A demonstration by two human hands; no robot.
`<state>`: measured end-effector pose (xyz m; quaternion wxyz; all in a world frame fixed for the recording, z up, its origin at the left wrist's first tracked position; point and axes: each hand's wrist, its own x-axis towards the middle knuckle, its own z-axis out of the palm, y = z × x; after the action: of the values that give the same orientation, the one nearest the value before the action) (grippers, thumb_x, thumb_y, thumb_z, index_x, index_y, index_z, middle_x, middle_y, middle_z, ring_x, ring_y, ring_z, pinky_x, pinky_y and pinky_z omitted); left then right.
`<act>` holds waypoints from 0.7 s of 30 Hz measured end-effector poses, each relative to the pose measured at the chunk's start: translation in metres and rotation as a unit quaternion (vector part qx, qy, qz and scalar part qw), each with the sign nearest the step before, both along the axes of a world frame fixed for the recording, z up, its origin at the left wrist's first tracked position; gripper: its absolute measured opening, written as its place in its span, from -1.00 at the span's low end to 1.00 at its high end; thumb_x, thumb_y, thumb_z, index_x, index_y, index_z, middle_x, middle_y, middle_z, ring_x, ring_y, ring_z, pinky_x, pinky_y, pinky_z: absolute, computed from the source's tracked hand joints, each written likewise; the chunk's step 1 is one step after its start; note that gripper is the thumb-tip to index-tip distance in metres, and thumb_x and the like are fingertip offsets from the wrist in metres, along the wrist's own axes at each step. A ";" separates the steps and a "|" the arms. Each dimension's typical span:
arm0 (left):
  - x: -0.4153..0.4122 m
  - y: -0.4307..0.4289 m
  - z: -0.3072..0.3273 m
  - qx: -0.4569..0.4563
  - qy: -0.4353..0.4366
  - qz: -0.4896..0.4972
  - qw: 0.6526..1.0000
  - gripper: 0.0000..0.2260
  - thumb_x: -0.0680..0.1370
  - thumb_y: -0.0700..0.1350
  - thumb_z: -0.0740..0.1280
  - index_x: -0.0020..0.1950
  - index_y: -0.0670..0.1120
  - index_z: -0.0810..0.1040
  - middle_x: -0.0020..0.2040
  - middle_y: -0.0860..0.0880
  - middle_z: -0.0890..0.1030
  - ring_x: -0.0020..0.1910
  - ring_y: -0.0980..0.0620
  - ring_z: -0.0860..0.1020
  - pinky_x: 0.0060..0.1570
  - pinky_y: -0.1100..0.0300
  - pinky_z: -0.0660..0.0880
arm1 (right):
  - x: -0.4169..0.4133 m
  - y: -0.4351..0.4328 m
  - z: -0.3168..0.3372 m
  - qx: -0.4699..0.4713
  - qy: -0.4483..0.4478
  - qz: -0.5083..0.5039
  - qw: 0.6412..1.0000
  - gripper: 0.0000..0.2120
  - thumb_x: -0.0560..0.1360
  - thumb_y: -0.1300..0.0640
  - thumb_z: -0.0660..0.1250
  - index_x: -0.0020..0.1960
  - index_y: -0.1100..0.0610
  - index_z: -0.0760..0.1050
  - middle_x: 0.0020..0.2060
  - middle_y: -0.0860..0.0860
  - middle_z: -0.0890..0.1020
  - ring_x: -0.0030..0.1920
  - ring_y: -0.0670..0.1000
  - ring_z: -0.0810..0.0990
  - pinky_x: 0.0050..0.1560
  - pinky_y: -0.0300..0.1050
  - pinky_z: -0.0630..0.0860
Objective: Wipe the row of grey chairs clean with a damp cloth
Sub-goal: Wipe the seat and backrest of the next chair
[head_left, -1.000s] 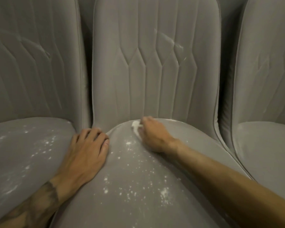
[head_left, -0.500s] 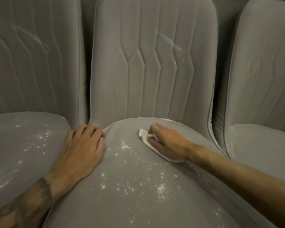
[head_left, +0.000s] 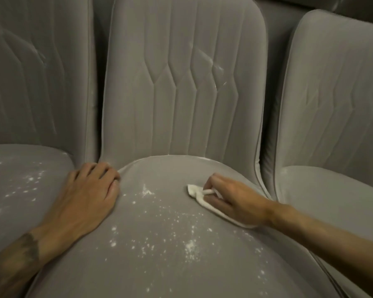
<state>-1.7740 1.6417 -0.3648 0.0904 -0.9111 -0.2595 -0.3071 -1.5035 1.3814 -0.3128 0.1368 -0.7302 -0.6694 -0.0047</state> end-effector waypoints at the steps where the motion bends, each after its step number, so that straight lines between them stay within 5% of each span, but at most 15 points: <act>1: 0.000 -0.001 0.000 -0.002 -0.001 -0.001 1.000 -0.77 0.62 0.04 0.07 0.07 0.09 0.51 0.09 0.08 0.49 0.04 -0.01 0.44 -0.01 0.03 0.31 | 0.010 0.002 0.002 0.000 -0.010 -0.016 1.000 -0.79 0.65 -0.18 0.14 0.08 -0.06 0.39 -0.01 -0.12 0.49 -0.08 -0.11 0.48 -0.02 -0.24 0.42; 5: 0.000 -0.005 0.003 -0.003 -0.009 -0.003 1.000 -0.76 0.62 0.04 0.07 0.05 0.07 0.53 0.07 0.06 0.50 0.03 -0.03 0.45 -0.02 -0.02 0.36 | 0.036 0.024 0.008 0.006 -0.036 -0.172 0.984 -0.76 0.67 -0.06 0.17 0.13 0.12 0.42 0.06 0.07 0.50 0.05 0.13 0.53 0.06 -0.01 0.43; 11: 0.001 -0.004 0.003 -0.003 -0.004 -0.002 1.000 -0.76 0.61 0.04 0.08 0.05 0.08 0.53 0.06 0.07 0.50 0.04 -0.04 0.47 -0.01 -0.03 0.37 | -0.015 -0.018 -0.009 0.025 0.009 0.016 1.000 -0.83 0.66 -0.22 0.13 0.06 -0.14 0.34 -0.05 -0.22 0.44 -0.12 -0.13 0.46 -0.10 -0.27 0.38; 17: 0.001 -0.005 0.004 -0.003 -0.003 0.002 1.000 -0.75 0.61 0.04 0.08 0.05 0.06 0.55 0.07 0.06 0.51 0.04 -0.06 0.46 -0.03 -0.03 0.38 | 0.032 -0.008 0.010 0.017 -0.021 -0.153 0.988 -0.78 0.67 -0.05 0.19 0.08 0.11 0.43 0.02 0.03 0.50 0.01 0.08 0.53 0.06 -0.01 0.44; 21: 0.000 -0.005 0.005 -0.006 -0.002 -0.001 1.000 -0.74 0.60 0.03 0.09 0.06 0.04 0.55 0.09 0.03 0.52 0.05 -0.09 0.47 -0.03 -0.07 0.38 | -0.009 -0.025 -0.007 0.054 -0.013 -0.059 0.997 -0.83 0.66 -0.13 0.18 0.07 -0.04 0.40 -0.03 -0.10 0.49 -0.09 -0.06 0.50 -0.02 -0.16 0.45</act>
<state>-1.7739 1.6370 -0.3599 0.0846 -0.9112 -0.2609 -0.3074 -1.5126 1.3566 -0.3195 0.1667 -0.7599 -0.6255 -0.0585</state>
